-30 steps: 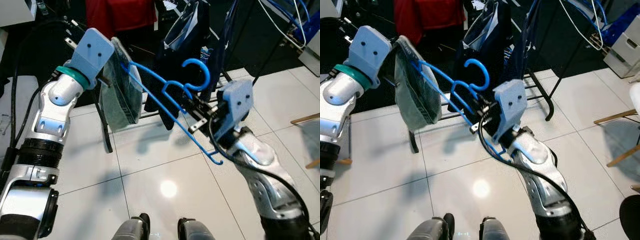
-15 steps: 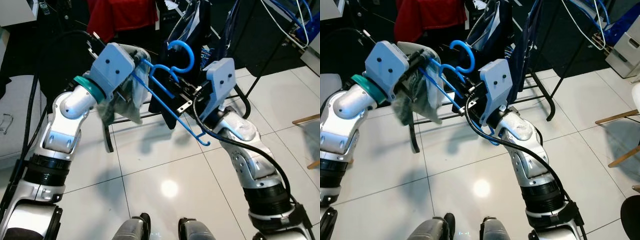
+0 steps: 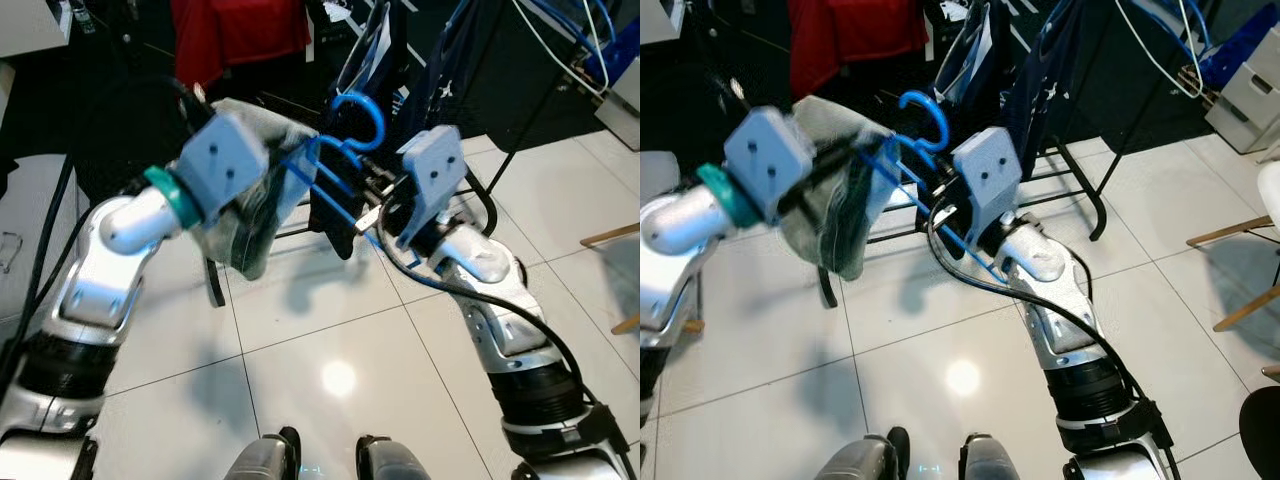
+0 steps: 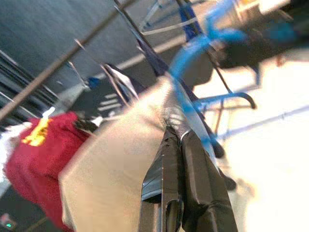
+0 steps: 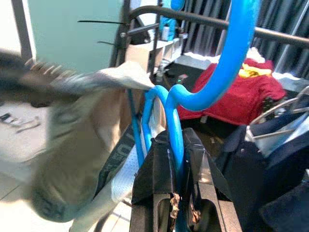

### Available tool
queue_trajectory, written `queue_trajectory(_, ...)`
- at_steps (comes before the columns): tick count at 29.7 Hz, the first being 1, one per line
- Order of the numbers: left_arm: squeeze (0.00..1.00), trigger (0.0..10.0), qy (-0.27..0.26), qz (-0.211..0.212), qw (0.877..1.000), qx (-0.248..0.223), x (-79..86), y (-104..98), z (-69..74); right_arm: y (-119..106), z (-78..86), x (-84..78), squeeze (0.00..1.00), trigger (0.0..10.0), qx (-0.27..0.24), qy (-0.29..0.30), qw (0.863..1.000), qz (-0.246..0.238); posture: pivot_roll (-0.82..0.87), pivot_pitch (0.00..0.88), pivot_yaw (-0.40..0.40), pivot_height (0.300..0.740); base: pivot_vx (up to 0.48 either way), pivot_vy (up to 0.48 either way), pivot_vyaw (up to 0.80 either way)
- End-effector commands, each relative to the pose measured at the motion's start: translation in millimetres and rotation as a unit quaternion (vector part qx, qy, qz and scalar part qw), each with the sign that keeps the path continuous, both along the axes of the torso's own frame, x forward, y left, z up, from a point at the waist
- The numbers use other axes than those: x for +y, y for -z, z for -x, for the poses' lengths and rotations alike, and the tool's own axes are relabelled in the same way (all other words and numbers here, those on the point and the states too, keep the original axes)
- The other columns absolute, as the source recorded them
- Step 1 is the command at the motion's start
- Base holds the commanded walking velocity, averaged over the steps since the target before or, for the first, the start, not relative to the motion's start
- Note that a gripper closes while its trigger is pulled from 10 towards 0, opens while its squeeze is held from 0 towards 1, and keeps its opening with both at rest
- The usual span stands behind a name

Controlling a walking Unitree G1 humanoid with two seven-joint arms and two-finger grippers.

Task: Hang hanger

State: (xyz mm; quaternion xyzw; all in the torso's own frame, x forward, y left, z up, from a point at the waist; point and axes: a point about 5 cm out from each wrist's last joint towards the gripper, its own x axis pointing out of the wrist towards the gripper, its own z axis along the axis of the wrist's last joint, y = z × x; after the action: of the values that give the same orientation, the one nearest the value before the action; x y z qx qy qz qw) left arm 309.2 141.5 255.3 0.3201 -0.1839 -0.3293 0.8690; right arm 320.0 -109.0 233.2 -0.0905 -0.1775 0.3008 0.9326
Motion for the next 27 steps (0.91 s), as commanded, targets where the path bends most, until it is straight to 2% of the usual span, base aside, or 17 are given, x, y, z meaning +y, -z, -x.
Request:
queue_trajectory(1,0.00,10.0,-0.003,0.003,1.000,0.005,-9.3,6.4,-1.8,-8.5,-0.3,2.9,0.00,10.0,-0.025,-0.004,1.000,-0.001,-0.08,0.097,0.092,0.740,0.000,0.000,0.00)
queue_trajectory(6,0.00,10.0,-0.008,0.023,1.000,0.016,-22.6,13.7,-5.5,-17.0,3.2,13.3,0.00,10.0,-0.046,-0.027,0.999,0.002,-0.09,0.094,0.091,0.740,0.000,0.000,0.00)
queue_trajectory(8,0.00,10.0,-0.034,0.067,0.997,0.001,-28.8,7.3,-12.4,-18.7,7.1,19.0,0.00,10.0,-0.047,-0.048,0.998,-0.001,-0.09,0.095,0.092,0.740,0.000,0.000,0.00)
queue_trajectory(9,0.00,10.0,-0.034,0.067,0.997,0.001,-28.8,7.3,-12.4,-18.7,7.1,19.0,0.00,10.0,-0.047,-0.048,0.998,-0.001,-0.09,0.095,0.092,0.740,0.000,0.000,0.00)
queue_trajectory(10,0.00,10.0,-0.050,0.098,0.994,-0.006,-30.7,1.0,-16.4,-15.7,9.6,21.8,0.00,10.0,-0.042,-0.060,0.997,0.000,-0.09,0.096,0.093,0.740,0.000,0.000,0.00)
queue_trajectory(14,0.00,10.0,-0.065,0.131,0.989,-0.018,-31.4,-8.7,-19.5,-8.9,13.0,24.9,0.00,10.0,-0.031,-0.072,0.997,0.002,-0.09,0.099,0.093,0.740,0.000,0.000,0.00)
queue_trajectory(17,0.00,10.0,-0.065,0.140,0.988,-0.025,-30.8,-12.7,-19.3,-6.3,14.2,25.5,0.00,10.0,-0.028,-0.074,0.997,0.002,-0.09,0.101,0.095,0.740,0.000,0.000,0.00)
queue_trajectory(18,1.00,10.0,-0.065,0.142,0.987,-0.029,-28.7,-15.2,-18.5,-5.4,14.5,25.2,0.00,10.0,-0.026,-0.073,0.997,-0.001,-0.09,0.103,0.096,0.740,0.000,0.000,0.00)
queue_trajectory(22,1.00,10.0,-0.061,0.139,0.988,-0.033,-24.7,-17.6,-16.7,-6.1,13.9,23.7,0.00,10.0,-0.028,-0.070,0.997,-0.004,-0.09,0.103,0.098,0.740,0.000,0.000,0.00)
queue_trajectory(27,1.00,10.0,-0.020,0.091,0.995,-0.034,-8.3,-24.3,-6.5,-14.2,8.5,16.3,0.00,10.0,-0.046,-0.050,0.998,-0.010,-0.07,0.107,0.097,0.740,0.000,0.000,0.00)
